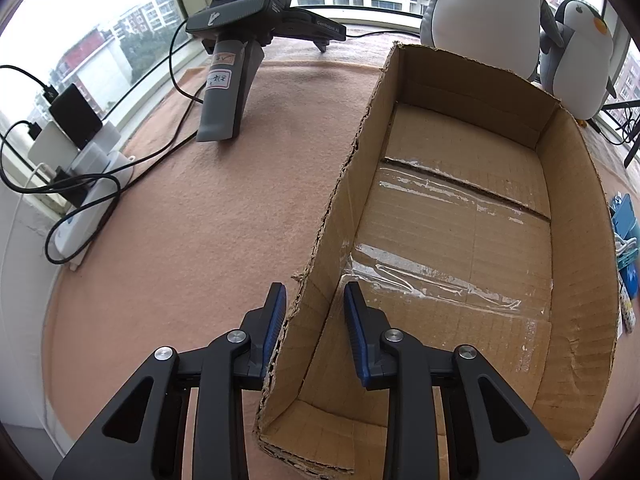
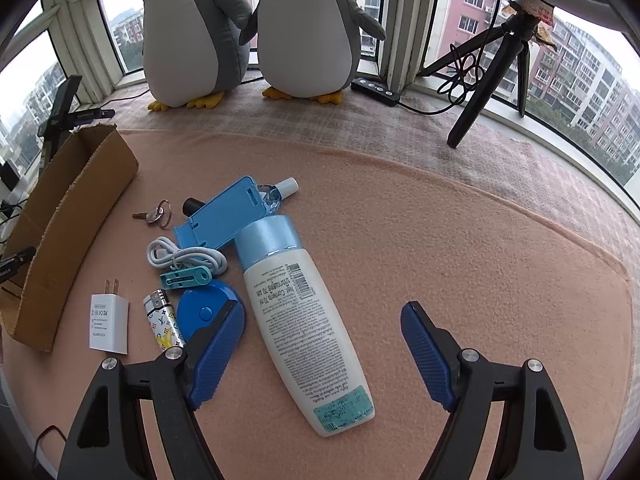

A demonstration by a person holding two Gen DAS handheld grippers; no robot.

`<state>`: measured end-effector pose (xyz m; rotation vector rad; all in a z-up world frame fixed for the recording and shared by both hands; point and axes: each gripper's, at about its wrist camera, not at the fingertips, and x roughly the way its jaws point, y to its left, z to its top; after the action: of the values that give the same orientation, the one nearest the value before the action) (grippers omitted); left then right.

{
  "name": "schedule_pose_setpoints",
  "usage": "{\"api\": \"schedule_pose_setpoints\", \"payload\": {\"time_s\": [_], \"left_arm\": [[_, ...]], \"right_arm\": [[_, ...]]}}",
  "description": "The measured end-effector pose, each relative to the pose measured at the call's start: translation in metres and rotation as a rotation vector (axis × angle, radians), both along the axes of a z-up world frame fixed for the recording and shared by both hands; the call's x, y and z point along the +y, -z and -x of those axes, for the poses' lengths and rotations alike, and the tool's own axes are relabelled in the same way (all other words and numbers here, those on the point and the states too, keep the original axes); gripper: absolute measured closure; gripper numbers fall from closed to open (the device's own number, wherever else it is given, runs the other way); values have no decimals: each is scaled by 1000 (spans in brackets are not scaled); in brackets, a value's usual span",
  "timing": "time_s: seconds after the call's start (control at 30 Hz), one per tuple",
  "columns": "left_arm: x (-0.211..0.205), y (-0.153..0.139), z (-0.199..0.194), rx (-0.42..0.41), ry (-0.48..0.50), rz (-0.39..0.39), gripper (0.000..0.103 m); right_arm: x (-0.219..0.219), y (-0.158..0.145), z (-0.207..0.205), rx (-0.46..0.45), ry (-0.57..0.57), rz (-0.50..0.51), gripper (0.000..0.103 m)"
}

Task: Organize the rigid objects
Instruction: 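Close the right gripper on the white lotion bottle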

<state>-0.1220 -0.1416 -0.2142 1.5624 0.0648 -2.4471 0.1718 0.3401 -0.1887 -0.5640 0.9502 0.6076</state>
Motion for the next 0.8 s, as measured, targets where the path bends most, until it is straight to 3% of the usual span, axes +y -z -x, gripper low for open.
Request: {"api": "schedule_pose_setpoints", "payload": {"time_s": [0.2,0.27,0.5,0.57,0.8], "left_arm": [[0,1,-1,5,-5,-5,75],[0,1,-1,5,-6,-5,75],[0,1,0,6,-8,-8,75],[0,1,-1,6,-8,-9,75],[-1,1,-1,10,-11,-14,75]], "right_arm": [[11,11,-3,-1,-9,42,26],[14,17,-8,9,-3,56,33],[20,31,-13,43,2,84,38],[20,34,-13,59,8,87,48],[15,31,-8,76,40,60,55]]}}
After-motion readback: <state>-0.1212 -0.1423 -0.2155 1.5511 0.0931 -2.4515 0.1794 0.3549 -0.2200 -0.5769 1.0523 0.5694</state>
